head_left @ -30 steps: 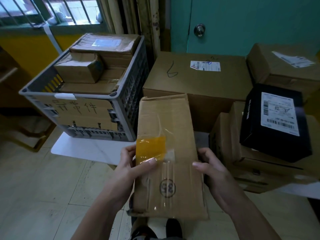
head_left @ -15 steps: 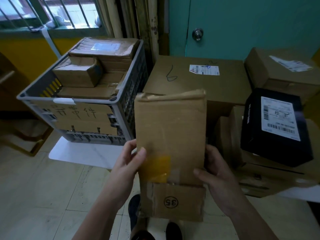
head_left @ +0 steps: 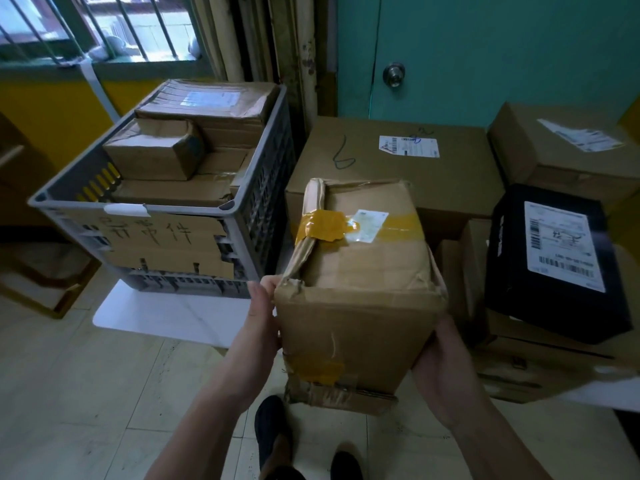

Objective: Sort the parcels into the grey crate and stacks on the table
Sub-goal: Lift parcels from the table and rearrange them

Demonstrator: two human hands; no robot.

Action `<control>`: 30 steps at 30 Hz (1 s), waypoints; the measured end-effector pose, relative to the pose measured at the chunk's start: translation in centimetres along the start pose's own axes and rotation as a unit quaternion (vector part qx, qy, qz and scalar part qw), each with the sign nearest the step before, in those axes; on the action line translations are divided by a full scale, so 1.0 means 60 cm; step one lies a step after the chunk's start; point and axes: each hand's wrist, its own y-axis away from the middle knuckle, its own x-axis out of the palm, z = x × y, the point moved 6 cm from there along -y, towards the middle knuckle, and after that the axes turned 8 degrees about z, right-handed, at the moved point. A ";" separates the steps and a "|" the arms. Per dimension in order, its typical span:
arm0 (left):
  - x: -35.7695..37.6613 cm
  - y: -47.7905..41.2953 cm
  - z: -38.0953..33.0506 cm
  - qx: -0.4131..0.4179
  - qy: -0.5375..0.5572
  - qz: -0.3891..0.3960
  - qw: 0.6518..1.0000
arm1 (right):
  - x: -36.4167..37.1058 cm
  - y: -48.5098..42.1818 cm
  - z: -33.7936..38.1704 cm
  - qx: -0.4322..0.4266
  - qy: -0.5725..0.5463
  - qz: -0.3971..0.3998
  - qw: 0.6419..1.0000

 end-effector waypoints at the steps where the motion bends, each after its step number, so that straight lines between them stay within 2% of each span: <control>1: -0.003 -0.003 0.000 -0.008 0.008 -0.009 1.000 | -0.005 -0.002 -0.003 0.001 -0.010 -0.006 1.000; 7: -0.010 -0.015 -0.004 -0.016 0.045 -0.027 0.999 | -0.015 -0.009 0.000 0.024 -0.046 0.020 0.998; 15: -0.008 -0.028 0.019 -0.019 0.065 -0.008 0.998 | 0.002 -0.015 0.009 0.045 0.007 0.028 0.999; 20: -0.006 -0.035 0.031 -0.027 0.055 -0.017 0.998 | -0.006 -0.014 0.010 0.092 0.149 0.017 0.984; 30: -0.015 -0.040 0.038 -0.022 0.083 -0.050 0.995 | -0.017 -0.024 -0.002 0.114 0.167 -0.002 0.979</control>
